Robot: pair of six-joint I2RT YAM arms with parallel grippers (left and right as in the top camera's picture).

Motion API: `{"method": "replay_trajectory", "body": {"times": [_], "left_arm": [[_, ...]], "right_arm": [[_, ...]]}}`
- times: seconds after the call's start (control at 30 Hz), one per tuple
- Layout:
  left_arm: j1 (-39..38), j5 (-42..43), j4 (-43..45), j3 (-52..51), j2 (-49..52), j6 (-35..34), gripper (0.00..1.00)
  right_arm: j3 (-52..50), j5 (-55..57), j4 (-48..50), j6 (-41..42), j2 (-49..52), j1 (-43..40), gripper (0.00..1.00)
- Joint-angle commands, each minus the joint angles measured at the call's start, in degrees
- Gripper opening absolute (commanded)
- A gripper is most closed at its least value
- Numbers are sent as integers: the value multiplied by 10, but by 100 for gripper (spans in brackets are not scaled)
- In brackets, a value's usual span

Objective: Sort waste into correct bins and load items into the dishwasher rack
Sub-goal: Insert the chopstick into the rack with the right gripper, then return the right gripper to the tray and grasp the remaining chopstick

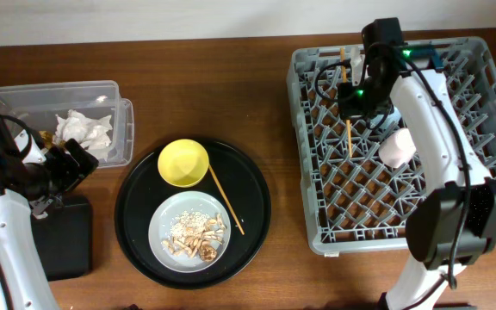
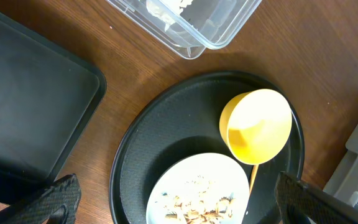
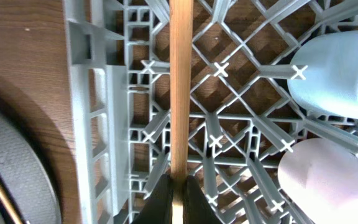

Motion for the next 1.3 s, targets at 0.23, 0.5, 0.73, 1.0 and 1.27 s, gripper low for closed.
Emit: {"method": "replay_trajectory", "body": {"times": [0.23, 0.5, 0.73, 1.0, 1.27], "left_arm": [[3, -4, 0, 2, -5, -6, 99], [3, -4, 0, 2, -5, -6, 99], [3, -4, 0, 2, -5, -6, 99], [3, -4, 0, 2, -5, -6, 100], [3, -4, 0, 2, -5, -6, 100]], "right_arm": [[3, 9, -11, -11, 28, 3, 57], [3, -78, -41, -11, 28, 87, 56], [-32, -36, -18, 47, 28, 233, 62], [-167, -23, 193, 196, 28, 348, 61], [-256, 45, 340, 249, 29, 414, 61]]}}
